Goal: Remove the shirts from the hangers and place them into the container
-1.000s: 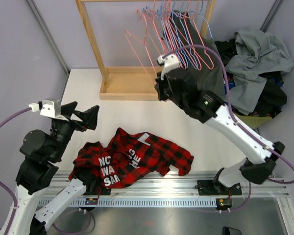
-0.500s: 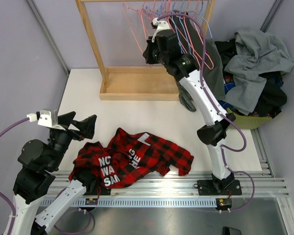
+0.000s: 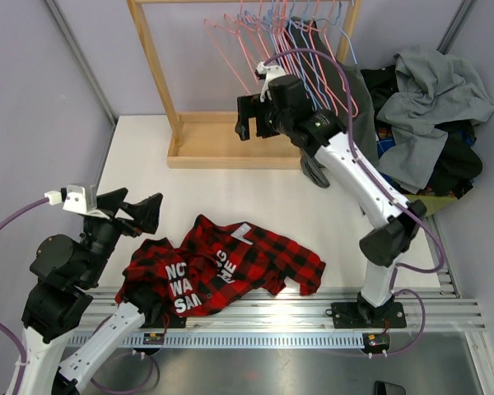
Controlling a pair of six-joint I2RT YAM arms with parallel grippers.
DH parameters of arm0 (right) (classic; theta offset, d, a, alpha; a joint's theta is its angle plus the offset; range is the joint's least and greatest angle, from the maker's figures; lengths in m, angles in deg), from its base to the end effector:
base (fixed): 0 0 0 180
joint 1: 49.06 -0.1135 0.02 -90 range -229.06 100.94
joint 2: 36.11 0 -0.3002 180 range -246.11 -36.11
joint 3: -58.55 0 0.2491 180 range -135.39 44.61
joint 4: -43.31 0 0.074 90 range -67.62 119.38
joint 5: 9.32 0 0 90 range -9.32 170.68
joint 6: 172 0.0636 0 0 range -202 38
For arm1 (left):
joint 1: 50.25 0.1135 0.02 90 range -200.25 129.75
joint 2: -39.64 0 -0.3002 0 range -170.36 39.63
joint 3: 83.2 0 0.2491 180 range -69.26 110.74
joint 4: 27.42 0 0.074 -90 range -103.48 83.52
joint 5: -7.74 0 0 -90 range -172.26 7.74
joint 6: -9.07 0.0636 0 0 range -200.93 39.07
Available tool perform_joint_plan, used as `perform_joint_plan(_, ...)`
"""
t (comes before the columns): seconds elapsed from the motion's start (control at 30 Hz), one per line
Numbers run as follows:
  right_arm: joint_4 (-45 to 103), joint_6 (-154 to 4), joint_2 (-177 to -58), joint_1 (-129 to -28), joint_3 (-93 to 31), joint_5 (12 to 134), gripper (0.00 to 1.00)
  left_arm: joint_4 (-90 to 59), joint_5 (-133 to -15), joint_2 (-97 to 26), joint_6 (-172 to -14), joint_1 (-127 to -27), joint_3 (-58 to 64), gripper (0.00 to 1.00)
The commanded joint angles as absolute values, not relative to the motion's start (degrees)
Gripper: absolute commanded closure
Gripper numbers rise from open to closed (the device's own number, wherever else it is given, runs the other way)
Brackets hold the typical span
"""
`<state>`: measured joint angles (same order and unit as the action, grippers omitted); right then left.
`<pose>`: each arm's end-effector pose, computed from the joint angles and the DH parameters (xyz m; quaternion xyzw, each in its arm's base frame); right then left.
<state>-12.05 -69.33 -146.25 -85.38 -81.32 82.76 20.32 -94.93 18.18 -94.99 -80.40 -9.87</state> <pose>0.3750 0.2728 0.4594 -0.1639 0.8302 0.2068 0.4910 0.0330 -0.0031 0.4291 0.0148 0.6817 -0.2042 0.7025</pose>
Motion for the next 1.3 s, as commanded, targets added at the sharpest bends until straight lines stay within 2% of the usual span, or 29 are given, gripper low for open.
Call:
perform_joint_plan(0.0, -6.31, -73.29, -133.51, -91.05, -72.57, 87.08, 0.01, 18.77, -94.92, 18.19, -95.78, -80.4, -9.85, 0.01)
perform_joint_plan(0.13, -3.42, -72.6, -122.53, -99.21, -58.6, 90.78, 0.0, 19.56, -95.09, 18.63, -96.31, -80.4, -9.85, 0.01)
perform_joint_plan(0.3, 0.26, -65.24, -121.7, -107.58, -41.38, 92.11, 0.01, 20.79, -95.36, 18.89, -97.45, -80.4, -10.2, 0.01)
perform_joint_plan(0.43, 5.72, -60.48, -127.83, -111.63, -38.27, 90.17, 0.01, 21.06, -95.27, 19.16, -98.68, -80.4, -10.29, 0.01)
perform_joint_plan(0.67, 9.16, -55.46, -143.49, -119.29, -42.92, 89.55, 0.01, 22.99, -96.14, 19.77, -98.95, -80.4, -9.15, 0.01)
perform_joint_plan(0.9, -3.65, -47.21, -152.73, -120.87, -43.55, 100.8, 0.01, 24.57, -97.03, 21.35, -98.68, -80.4, -9.06, 0.01)
perform_joint_plan(1.1, -4.11, -43.33, -155.28, -120.87, -36.35, 102.38, 0.02, 24.13, -96.94, 21.62, -99.03, -80.4, -10.11, 0.01)
perform_joint_plan(1.17, -3.58, -43.24, -155.72, -120.87, -34.58, 102.56, 0.1, 23.96, -96.85, 21.79, -99.21, -80.4, -10.55, 0.01)
perform_joint_plan(1.2, -2.97, -43.15, -155.99, -120.96, -34.14, 102.56, 0.24, 23.96, -96.85, 21.79, -99.21, -80.4, -10.64, 0.01)
perform_joint_plan(1.27, -2.18, -43.06, -156.08, -120.79, -32.91, 103.08, 0.63, 23.69, -96.68, 21.79, -99.21, -80.4, -10.99, 0.01)
